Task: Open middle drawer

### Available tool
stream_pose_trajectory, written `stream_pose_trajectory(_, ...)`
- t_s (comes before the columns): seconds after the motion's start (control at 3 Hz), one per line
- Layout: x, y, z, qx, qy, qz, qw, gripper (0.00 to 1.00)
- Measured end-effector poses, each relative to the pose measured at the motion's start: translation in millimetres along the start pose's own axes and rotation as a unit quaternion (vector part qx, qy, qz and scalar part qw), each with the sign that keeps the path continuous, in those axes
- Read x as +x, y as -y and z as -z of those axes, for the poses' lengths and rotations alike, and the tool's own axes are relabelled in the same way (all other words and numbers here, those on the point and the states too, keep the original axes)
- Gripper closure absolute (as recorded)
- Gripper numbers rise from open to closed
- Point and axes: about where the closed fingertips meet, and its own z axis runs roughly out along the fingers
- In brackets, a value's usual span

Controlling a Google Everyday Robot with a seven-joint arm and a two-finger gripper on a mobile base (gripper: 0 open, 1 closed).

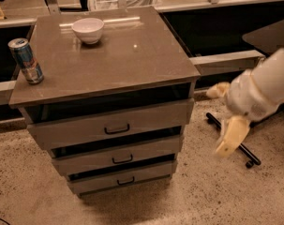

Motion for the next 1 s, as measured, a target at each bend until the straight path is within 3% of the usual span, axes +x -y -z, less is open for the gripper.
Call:
stream_pose_trajectory(0.33, 3, -27, -103, -0.069, 0.117, 0.008, 0.9907, 0.0)
stream_pose_trajectory(0.67, 6, -36, -142, -0.101, 0.162, 0.017, 0.9815, 0.0)
stream_pose_trajectory(1.0, 1, -35, -144, -0.101, 0.153, 0.023, 0.9828, 0.0)
